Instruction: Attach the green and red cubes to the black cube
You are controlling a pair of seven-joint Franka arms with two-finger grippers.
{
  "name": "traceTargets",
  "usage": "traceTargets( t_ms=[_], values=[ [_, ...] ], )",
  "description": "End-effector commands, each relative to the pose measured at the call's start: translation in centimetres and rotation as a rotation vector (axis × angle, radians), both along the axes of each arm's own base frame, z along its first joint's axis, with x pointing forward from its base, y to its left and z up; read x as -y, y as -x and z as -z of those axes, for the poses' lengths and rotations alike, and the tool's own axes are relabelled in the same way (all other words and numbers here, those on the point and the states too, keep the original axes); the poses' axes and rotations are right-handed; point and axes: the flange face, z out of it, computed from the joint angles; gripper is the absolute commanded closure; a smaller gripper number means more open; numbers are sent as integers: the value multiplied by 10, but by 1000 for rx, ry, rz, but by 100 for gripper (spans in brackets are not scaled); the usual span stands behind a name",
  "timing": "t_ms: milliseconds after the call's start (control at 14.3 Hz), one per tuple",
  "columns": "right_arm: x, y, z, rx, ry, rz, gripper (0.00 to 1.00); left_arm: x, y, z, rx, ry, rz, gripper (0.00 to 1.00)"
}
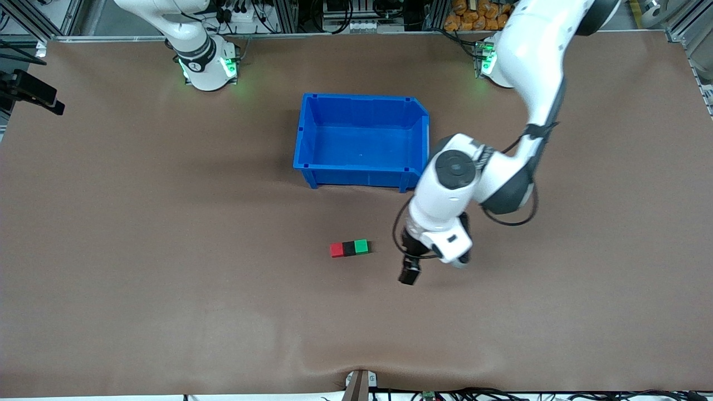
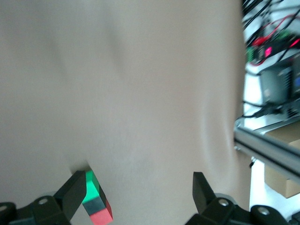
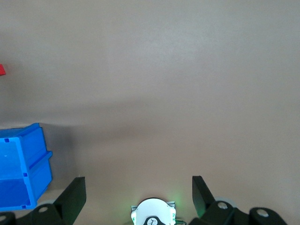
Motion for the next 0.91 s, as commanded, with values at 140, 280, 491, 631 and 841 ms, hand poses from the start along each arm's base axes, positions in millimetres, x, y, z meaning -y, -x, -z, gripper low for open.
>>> traceTargets(
  t_ms=[140,280,491,631,841],
  values=[
    [0,9,-1,1,-9,-12,0,-93,35,-66,14,-125,208,0],
    [13,8,3,-12,-20,-28,0,-130,53,-92,35,-161,300,0],
    [30,10,8,-30,-51,-185,0,-164,74,-115,57,-209,409,0],
    [31,10,8,-33,-52,-173,0,-174,86,-123,49,-239,487,0],
    [21,10,9,-37,-58,-1,0,-217,101,-149,31,-235,601,0]
  ],
)
